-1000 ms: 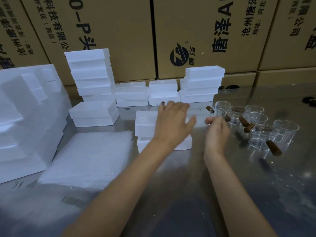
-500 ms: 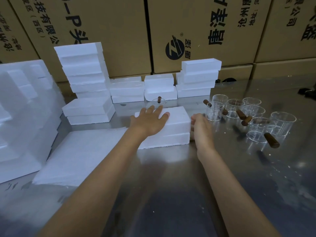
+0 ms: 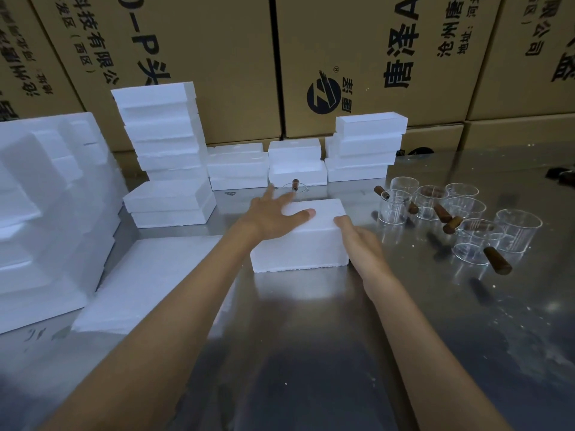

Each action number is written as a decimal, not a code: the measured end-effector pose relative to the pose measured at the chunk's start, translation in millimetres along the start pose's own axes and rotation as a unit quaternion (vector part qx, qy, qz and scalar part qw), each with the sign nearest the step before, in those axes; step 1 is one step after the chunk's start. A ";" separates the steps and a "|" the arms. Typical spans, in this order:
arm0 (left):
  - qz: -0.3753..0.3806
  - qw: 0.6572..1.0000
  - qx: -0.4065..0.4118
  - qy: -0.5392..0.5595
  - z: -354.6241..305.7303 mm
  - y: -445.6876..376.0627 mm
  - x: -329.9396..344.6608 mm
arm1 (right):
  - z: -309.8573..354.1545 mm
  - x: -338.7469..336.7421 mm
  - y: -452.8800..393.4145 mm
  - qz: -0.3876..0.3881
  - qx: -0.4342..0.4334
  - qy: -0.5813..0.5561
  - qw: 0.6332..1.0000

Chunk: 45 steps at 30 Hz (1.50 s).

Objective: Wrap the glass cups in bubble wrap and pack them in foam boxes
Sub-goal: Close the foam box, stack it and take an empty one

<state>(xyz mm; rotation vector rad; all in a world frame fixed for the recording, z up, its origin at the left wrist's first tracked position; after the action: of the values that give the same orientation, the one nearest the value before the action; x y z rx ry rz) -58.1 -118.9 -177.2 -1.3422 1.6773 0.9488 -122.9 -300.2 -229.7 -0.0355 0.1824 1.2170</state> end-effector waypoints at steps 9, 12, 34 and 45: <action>-0.119 0.975 -0.076 0.172 17.8 15.1 -8.8 | 1.7 3.8 6.9 -0.010 -0.013 -0.064 0.998; -0.154 0.966 -0.038 0.205 21.1 23.8 -13.7 | 3.2 8.4 10.0 0.017 -0.001 -0.113 0.994; -0.374 0.851 0.205 -0.307 0.7 46.2 -64.0 | 10.8 26.5 12.4 0.102 0.068 -0.293 0.948; -0.320 0.887 -0.026 -0.331 137.7 -35.8 -154.9 | -9.2 22.1 -11.2 -0.004 0.039 -0.287 0.957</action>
<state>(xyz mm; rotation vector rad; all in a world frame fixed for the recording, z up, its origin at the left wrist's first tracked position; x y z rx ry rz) 15.6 61.9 -98.9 -1.2757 0.6288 0.8999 -106.2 -284.6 -243.1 0.3837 -0.2792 1.1631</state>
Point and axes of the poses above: each hand's wrist, its own y-axis away from the middle knuckle, its own x-axis out of the palm, z = x × y, the point moved 6 cm from there along -y, towards the middle knuckle, and after that the axes turned 2 degrees about y, right-handed, at the moved point
